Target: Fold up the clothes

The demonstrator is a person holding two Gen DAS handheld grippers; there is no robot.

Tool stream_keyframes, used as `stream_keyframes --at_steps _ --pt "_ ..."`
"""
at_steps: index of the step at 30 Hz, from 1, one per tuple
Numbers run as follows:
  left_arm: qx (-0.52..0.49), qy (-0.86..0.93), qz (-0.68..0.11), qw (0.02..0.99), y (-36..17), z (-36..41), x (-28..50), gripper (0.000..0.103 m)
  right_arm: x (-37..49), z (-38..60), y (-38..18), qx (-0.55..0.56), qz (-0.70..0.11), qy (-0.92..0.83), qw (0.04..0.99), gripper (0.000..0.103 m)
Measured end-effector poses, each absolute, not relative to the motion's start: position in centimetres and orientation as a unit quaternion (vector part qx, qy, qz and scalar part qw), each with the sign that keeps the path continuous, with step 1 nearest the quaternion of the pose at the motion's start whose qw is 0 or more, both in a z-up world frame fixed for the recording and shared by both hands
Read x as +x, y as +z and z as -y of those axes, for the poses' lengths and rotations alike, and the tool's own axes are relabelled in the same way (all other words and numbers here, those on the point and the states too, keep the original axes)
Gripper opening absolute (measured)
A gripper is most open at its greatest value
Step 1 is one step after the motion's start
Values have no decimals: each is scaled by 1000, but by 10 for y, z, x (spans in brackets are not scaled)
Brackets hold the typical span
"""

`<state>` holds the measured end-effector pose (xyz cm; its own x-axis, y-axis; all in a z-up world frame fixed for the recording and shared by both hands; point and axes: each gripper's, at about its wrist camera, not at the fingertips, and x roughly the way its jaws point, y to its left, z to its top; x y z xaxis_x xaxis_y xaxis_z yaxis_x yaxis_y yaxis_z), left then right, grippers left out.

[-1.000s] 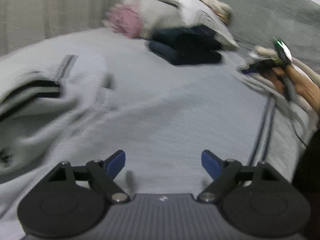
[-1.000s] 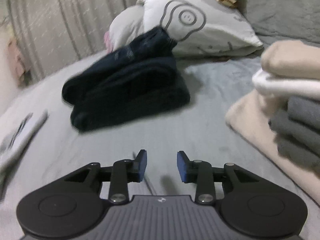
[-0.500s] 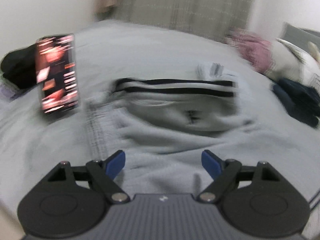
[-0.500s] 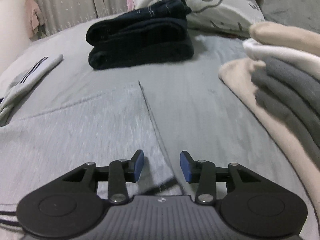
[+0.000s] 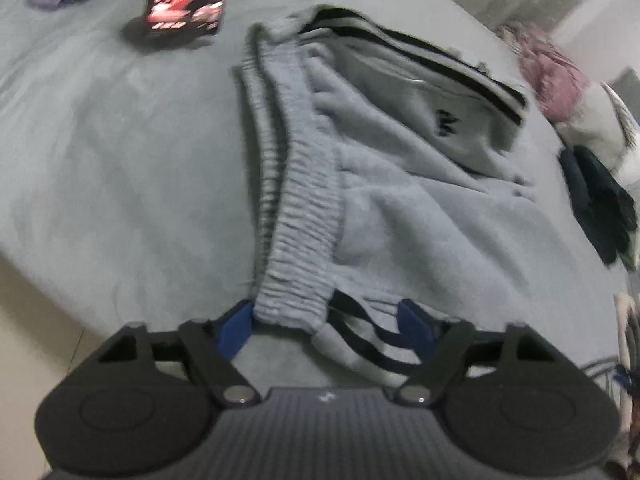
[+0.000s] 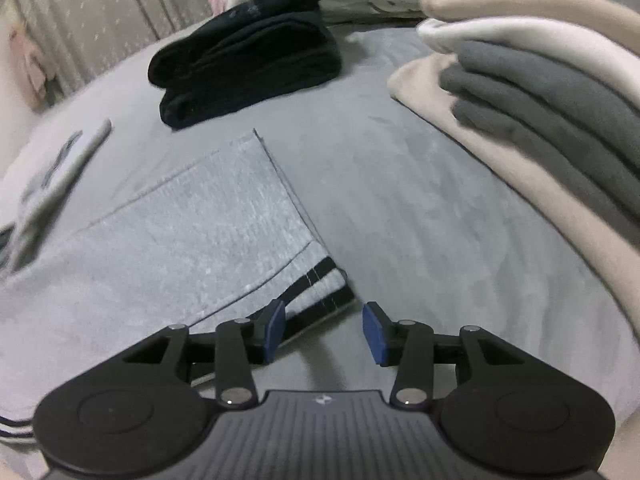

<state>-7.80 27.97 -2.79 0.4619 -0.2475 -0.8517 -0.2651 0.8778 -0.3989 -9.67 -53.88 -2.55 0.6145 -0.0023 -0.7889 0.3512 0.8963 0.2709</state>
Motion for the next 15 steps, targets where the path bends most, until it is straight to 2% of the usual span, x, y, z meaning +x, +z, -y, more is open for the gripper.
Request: stream_keyframes --at_steps 2,7,10,11,15 --pt "-259 22 -510 820 -30 -283 -83 46 -98 543 -27 237 -420 -92 871 42" --pt "-243 26 -493 835 -28 -277 -88 41 -86 550 -45 301 -419 -78 853 39" --pt "-235 30 -482 844 -22 -277 -89 38 -83 555 -49 331 -386 -76 858 13" --pt "-233 33 -475 848 -17 -277 -91 38 -83 556 -47 335 -375 -70 862 8" --pt "-225 38 -450 863 5 -281 -99 37 -93 547 -25 312 -350 -64 881 6"
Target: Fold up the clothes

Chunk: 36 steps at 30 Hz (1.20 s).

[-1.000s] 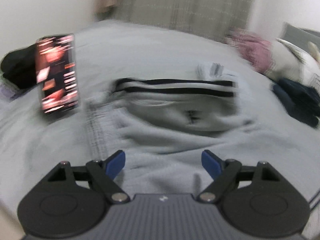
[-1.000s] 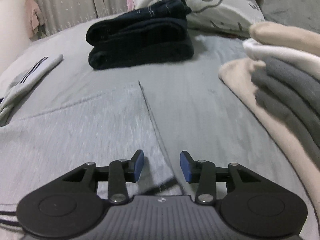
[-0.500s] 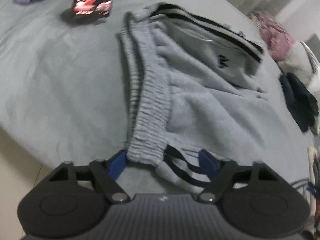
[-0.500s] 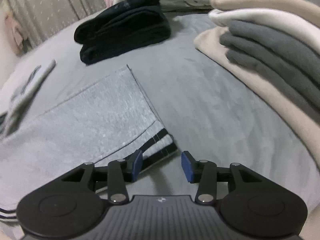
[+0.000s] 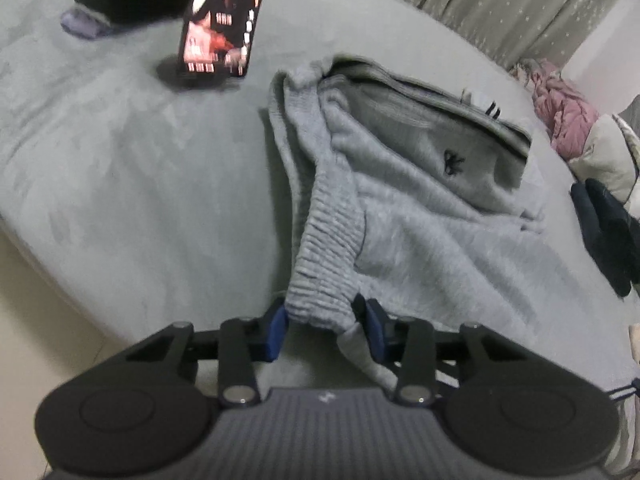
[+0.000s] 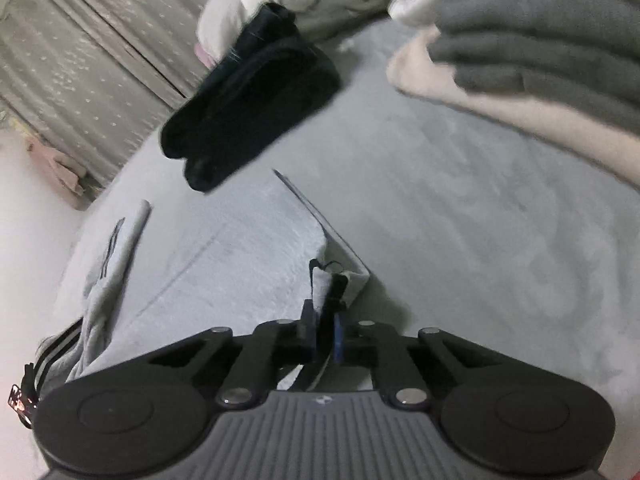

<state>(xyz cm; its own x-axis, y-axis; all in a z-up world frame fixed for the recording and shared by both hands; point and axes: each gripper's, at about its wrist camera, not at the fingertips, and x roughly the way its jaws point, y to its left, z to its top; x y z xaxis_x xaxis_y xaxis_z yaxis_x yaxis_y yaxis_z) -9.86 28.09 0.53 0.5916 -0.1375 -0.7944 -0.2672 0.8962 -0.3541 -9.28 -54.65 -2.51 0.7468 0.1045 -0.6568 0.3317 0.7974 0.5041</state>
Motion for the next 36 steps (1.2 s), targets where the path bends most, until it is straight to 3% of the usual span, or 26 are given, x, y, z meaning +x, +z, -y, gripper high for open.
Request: stream_keyframes --at_steps 6,12,15,17,25,36 --pt "-175 49 -457 871 37 -286 -107 37 -122 526 14 250 -363 -66 895 5" --pt "-85 51 -531 841 11 -268 -95 42 -124 526 -5 207 -437 -81 872 8" --pt "-59 61 -535 841 12 -261 -88 53 -122 526 -12 193 -456 -104 863 22" --pt "-40 72 -511 855 26 -254 -86 78 -122 524 -4 182 -444 -117 869 33" --pt "32 17 -425 905 68 -185 -36 81 -92 486 36 137 -397 -110 901 52" --pt "50 4 -371 927 56 -82 80 81 39 400 33 124 -401 -33 907 53"
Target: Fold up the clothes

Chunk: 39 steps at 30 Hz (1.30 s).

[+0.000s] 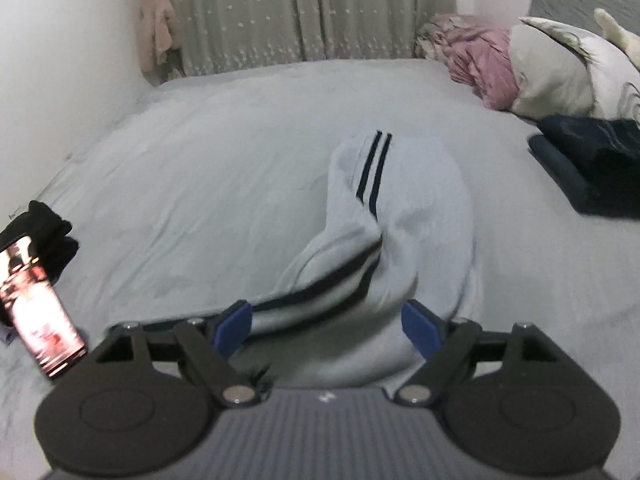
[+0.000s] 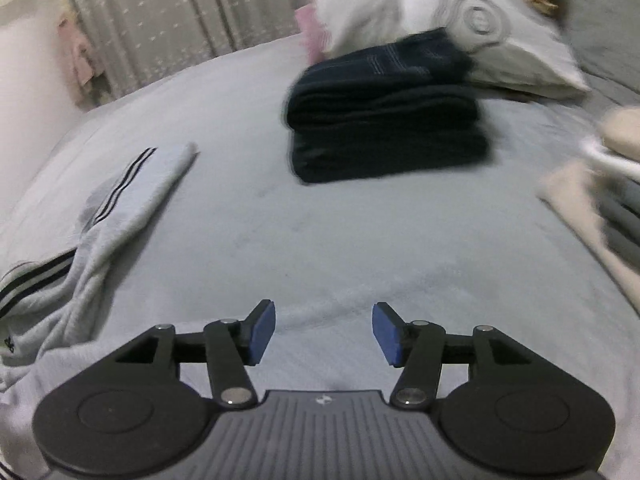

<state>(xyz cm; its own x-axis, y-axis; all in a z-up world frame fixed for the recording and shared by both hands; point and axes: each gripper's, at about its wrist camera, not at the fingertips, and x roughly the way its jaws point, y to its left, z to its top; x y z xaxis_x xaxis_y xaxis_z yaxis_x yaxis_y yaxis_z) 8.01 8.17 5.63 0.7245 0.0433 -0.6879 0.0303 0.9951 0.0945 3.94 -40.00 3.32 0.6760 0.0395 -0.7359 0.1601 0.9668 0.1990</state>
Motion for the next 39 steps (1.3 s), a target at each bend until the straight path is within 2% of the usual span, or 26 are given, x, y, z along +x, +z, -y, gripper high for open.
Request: stream_keyframes --at_steps 9,12,14,16,18,19,22,28,33,39 --pt "10 35 -364 931 24 -81 137 81 164 325 17 119 -419 25 900 53" --pt "-13 45 -380 924 10 -95 155 76 209 298 2 148 -429 55 890 53" --pt "-19 42 -385 922 6 -102 160 62 230 285 -6 158 -434 61 885 53" --pt "-40 43 -393 918 0 -116 166 56 252 270 -16 169 -440 65 880 53" --pt "-57 49 -396 915 -4 -126 168 35 274 256 -26 187 -440 66 876 53" --pt "-64 52 -397 914 -7 -131 169 20 279 253 -28 193 -439 66 875 53" --pt "-69 95 -390 913 -10 -143 168 11 299 239 -34 221 -427 70 874 53" --pt "-75 165 -383 906 -13 -164 167 8 318 202 -17 227 -375 92 894 44" --pt "-85 192 -389 897 -22 -177 168 8 326 177 4 238 -326 181 897 43" --pt "-90 195 -393 894 -25 -180 171 7 349 188 4 161 -337 64 925 43"
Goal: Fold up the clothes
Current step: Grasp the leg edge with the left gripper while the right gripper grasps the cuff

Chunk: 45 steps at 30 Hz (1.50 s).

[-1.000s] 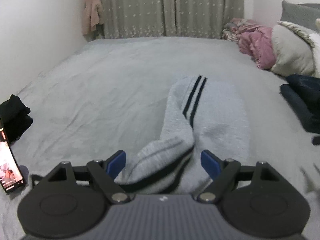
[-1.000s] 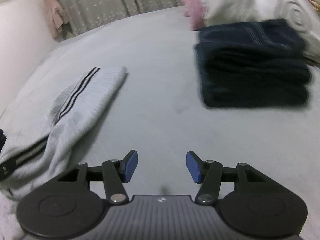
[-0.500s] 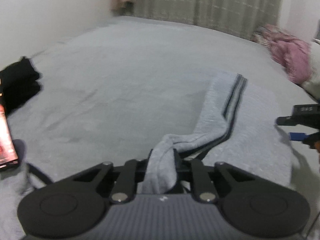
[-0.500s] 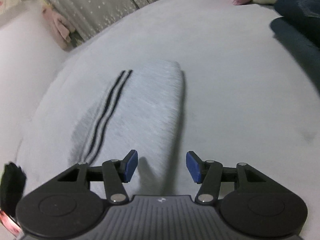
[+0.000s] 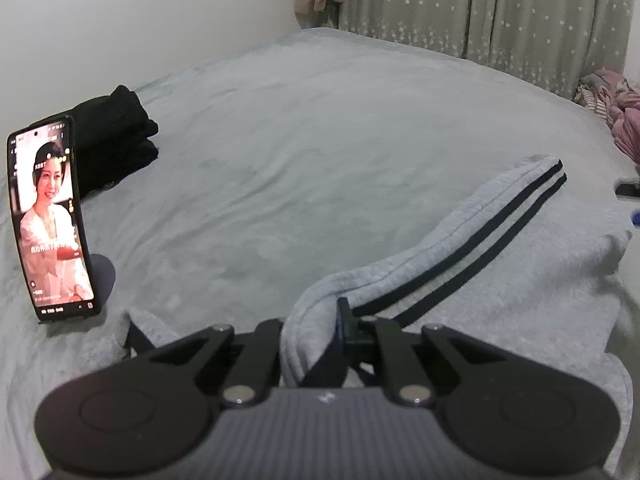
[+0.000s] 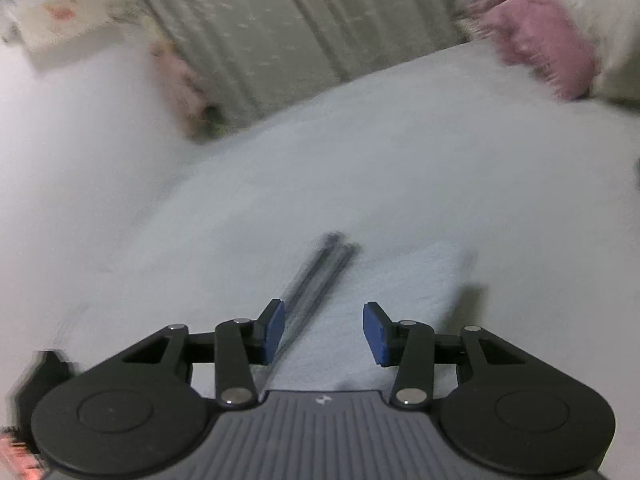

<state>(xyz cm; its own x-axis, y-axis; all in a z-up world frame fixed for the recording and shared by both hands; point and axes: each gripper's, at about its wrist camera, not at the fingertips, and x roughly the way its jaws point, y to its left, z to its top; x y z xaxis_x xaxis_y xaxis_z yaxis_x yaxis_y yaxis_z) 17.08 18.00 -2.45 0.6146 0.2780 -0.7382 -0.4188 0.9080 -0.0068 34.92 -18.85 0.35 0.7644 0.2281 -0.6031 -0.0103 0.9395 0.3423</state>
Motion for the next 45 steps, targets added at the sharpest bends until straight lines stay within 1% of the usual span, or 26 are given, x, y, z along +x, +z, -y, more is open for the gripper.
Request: stream_keyframes --at_steps 3,5,10,13,14,15,16,17,19,25,27,32,34,36,39,41,43,44,45 --pt "-93 195 -397 892 -24 -178 176 7 365 200 -15 141 -357 23 923 43" --pt "-96 195 -399 891 -25 -180 177 7 374 212 -27 148 -371 9 917 43" --pt "-90 199 -406 887 -25 -181 176 7 390 215 -41 176 -373 35 910 43" --pt "-88 200 -410 886 -27 -181 178 7 393 199 -51 146 -376 53 913 43" --pt "-88 200 -409 886 -27 -181 178 7 394 191 -54 133 -376 54 915 38" --pt "-88 201 -408 886 -27 -180 177 7 393 184 -57 116 -368 54 921 29" --pt "-88 202 -404 888 -27 -179 177 7 393 180 -59 113 -364 58 923 14" --pt "-86 202 -397 891 -26 -179 177 6 392 177 -60 111 -360 62 924 10" --pt "-82 200 -377 901 -24 -177 177 5 387 178 -58 111 -353 55 928 8" --pt "-74 172 -316 930 -18 -163 182 4 337 208 -9 69 -297 18 952 7" --pt "-69 163 -305 936 -16 -156 185 4 305 227 19 52 -267 -2 962 7" --pt "-79 101 -260 957 -3 -108 197 4 244 260 67 9 -213 -41 976 7" --pt "-92 70 -258 959 -2 -92 202 5 218 278 87 -12 -191 -71 979 7" --pt "-90 46 -254 962 -5 -75 207 6 213 286 100 -29 -187 -92 978 7" --pt "-73 31 -254 964 -13 -57 215 10 203 306 104 -36 -217 -123 968 7" --pt "-59 24 -267 962 -28 -44 227 20 206 315 99 -37 -240 -138 960 7" --pt "-54 25 -293 954 -44 -40 236 25 214 319 84 -41 -279 -145 948 9" --pt "-52 22 -304 951 -46 -42 237 34 217 320 78 -43 -294 -144 944 11" --pt "-50 19 -315 948 -49 -43 237 39 221 323 69 -44 -318 -140 937 12"
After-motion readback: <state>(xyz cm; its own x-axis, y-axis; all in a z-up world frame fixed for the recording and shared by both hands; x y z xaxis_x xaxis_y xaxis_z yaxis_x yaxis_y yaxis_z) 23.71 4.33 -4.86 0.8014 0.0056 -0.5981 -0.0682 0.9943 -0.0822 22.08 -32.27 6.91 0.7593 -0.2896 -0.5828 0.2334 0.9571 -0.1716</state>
